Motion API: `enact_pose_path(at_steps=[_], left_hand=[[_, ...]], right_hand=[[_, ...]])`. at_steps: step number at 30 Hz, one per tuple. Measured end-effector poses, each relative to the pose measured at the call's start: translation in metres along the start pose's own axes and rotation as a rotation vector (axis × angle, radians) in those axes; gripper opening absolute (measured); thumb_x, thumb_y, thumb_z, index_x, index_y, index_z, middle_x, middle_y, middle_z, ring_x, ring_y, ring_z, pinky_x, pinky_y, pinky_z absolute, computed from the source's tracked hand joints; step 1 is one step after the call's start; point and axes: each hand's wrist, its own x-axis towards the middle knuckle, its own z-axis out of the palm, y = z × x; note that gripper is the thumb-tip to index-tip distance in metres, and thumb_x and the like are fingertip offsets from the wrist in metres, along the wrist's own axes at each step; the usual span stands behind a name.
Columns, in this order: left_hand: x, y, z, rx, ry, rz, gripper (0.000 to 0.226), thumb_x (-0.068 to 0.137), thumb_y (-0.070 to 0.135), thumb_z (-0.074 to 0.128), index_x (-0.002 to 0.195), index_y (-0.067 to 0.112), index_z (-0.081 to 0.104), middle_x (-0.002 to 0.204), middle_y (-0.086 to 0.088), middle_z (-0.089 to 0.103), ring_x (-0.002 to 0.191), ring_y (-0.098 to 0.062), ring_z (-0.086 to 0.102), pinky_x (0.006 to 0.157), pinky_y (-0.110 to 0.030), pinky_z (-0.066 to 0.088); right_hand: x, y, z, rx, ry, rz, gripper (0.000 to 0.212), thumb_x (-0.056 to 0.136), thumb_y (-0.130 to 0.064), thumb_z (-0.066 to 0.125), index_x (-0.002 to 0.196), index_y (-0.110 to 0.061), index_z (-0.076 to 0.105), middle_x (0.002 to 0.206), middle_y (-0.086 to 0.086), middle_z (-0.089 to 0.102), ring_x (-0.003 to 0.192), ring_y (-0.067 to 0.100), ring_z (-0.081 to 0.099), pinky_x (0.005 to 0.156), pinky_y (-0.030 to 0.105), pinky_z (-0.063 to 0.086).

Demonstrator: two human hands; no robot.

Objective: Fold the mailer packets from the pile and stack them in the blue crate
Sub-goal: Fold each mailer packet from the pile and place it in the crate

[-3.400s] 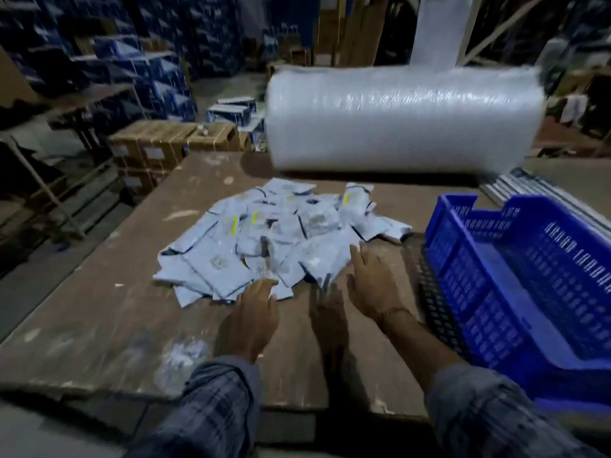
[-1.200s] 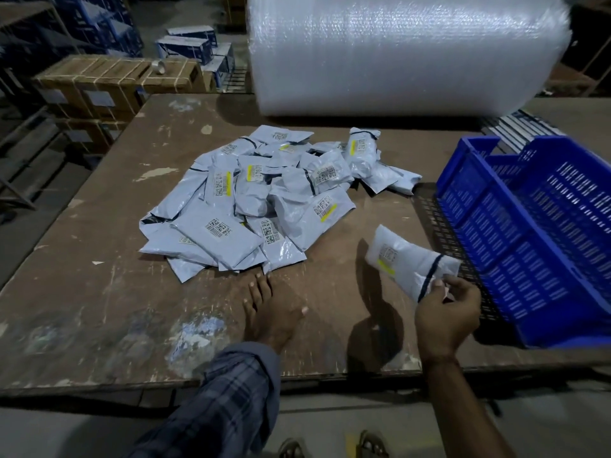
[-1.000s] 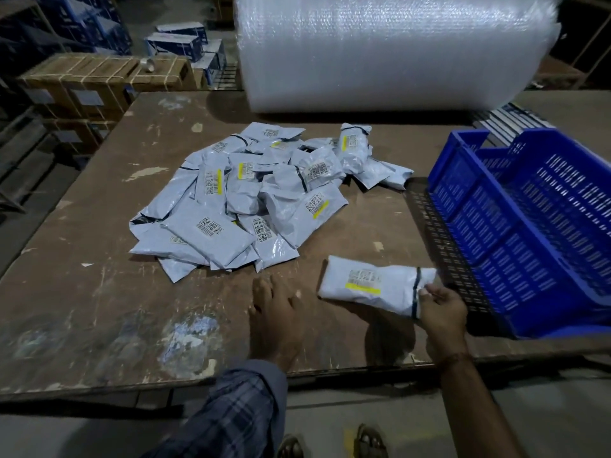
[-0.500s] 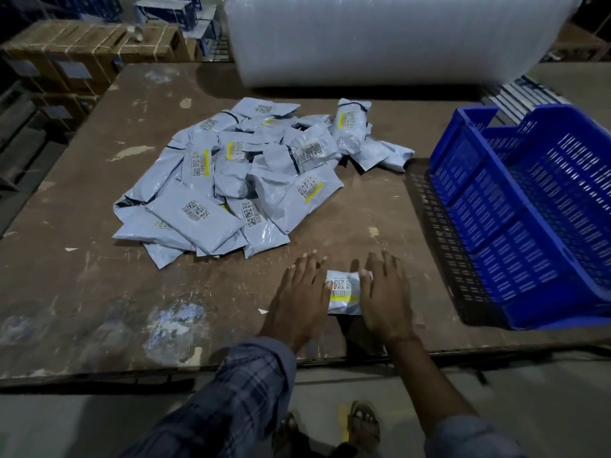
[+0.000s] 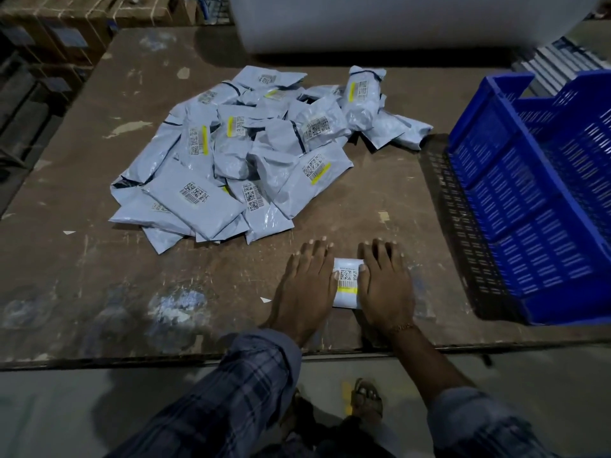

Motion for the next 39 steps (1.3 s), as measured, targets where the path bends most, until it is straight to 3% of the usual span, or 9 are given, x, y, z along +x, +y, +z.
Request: enact_pose_path(at_steps=[6,14,21,25,32,39], left_hand=[[0.003,0.001,0.002,0.021,-0.024,0.013,0.061,0.114,0.038,0.013,0.168,0.008,0.016,0.176,-0.013,0.014,0.162,-0.033,0.015,0.126,-0.052,0.026],[0.013,0.001,0.01,0.04,-0.053,0.011,0.064,0.113,0.037,0.018,0.167,0.004,0.011,0.176,-0.015,0.012,0.162,-0.036,0.014,0.125,-0.054,0.026],[0.034,-0.01,-0.001,-0.16,-0.167,-0.001,0.08,0.1,0.046,0.002,0.167,0.004,0.02,0.175,-0.014,0.017,0.163,-0.032,0.012,0.128,-0.051,0.024],[0.039,-0.01,0.005,-0.047,-0.057,0.005,0.067,0.108,0.038,0.017,0.165,0.003,0.024,0.172,-0.021,0.023,0.16,-0.038,0.019,0.127,-0.053,0.027],[0.022,0.002,0.016,0.059,0.009,0.06,0.064,0.112,0.03,0.025,0.165,-0.003,0.014,0.173,-0.024,0.014,0.161,-0.04,0.015,0.129,-0.054,0.017],[0.033,-0.006,0.01,0.057,0.02,0.044,0.062,0.111,0.033,0.032,0.164,0.001,0.027,0.17,-0.02,0.031,0.158,-0.037,0.027,0.126,-0.056,0.025]], right_hand=[[0.002,0.001,0.007,-0.013,0.003,0.006,0.056,0.106,-0.031,0.028,0.156,-0.011,0.043,0.164,0.018,0.035,0.153,0.04,0.027,0.124,0.052,0.026],[0.005,0.002,0.012,-0.113,-0.025,0.01,0.058,0.107,-0.033,0.024,0.162,-0.014,0.031,0.169,0.016,0.025,0.158,0.038,0.014,0.127,0.049,0.018],[0.002,0.001,0.009,-0.105,-0.023,0.014,0.059,0.107,-0.036,0.025,0.161,-0.014,0.034,0.168,0.019,0.025,0.157,0.041,0.013,0.125,0.054,0.021],[-0.003,-0.003,0.009,-0.135,-0.014,0.025,0.059,0.106,-0.037,0.029,0.161,-0.016,0.035,0.168,0.019,0.025,0.158,0.041,0.012,0.126,0.055,0.021],[0.015,0.002,0.013,-0.148,-0.08,-0.002,0.062,0.105,-0.037,0.025,0.161,-0.014,0.033,0.168,0.023,0.024,0.157,0.044,0.011,0.125,0.054,0.021],[-0.006,-0.008,0.011,-0.119,-0.019,0.035,0.061,0.106,-0.037,0.026,0.163,-0.017,0.027,0.171,0.019,0.016,0.158,0.041,0.008,0.126,0.055,0.02]])
